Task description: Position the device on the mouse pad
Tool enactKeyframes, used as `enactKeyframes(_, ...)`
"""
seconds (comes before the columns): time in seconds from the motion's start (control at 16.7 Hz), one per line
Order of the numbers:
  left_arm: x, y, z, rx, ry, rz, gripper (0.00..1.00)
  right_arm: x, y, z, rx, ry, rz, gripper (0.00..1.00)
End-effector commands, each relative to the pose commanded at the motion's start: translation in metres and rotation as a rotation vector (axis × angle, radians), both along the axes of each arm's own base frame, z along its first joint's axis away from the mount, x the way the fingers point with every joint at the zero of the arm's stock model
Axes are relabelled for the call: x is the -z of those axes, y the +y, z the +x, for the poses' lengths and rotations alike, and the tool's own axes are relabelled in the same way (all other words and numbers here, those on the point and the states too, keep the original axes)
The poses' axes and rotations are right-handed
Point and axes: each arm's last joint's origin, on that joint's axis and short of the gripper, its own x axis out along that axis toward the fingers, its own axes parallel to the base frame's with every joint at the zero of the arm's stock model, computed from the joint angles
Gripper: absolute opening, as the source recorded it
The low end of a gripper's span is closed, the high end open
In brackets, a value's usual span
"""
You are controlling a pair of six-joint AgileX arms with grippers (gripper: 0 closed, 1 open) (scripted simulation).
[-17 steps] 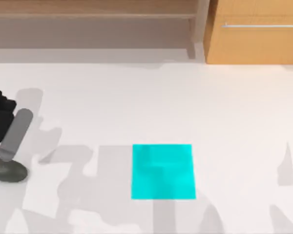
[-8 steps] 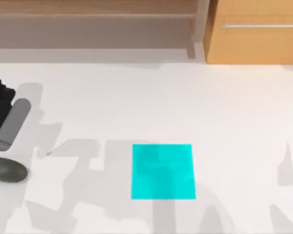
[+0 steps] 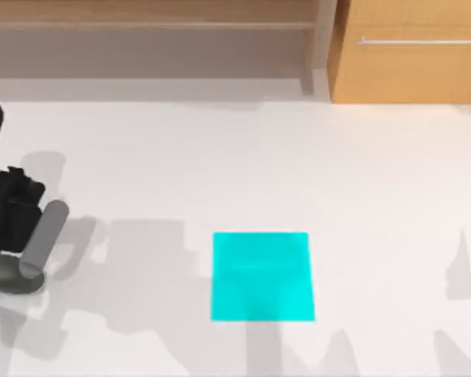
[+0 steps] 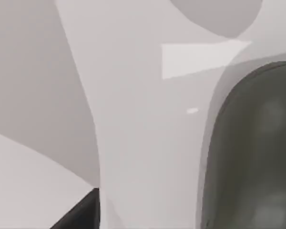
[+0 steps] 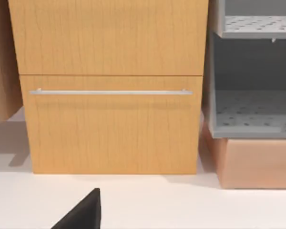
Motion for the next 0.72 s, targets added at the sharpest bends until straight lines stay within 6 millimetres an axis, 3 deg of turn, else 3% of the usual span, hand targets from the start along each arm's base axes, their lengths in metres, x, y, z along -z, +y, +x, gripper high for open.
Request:
enactKeyframes(0.18,0.020,0.000,-0.004,0.000,0.007,0.000,1.00,0.000,0.000,0.000,0.000,0.000,0.000,1.00)
enactKeyframes(0.42,0.022,0.000,-0.004,0.000,0.009,0.000,1.00,0.000,0.000,0.000,0.000,0.000,0.000,1.00)
enactKeyframes(0.72,0.022,0.000,-0.004,0.000,0.009,0.000,0.62,0.000,0.000,0.000,0.000,0.000,0.000,1.00)
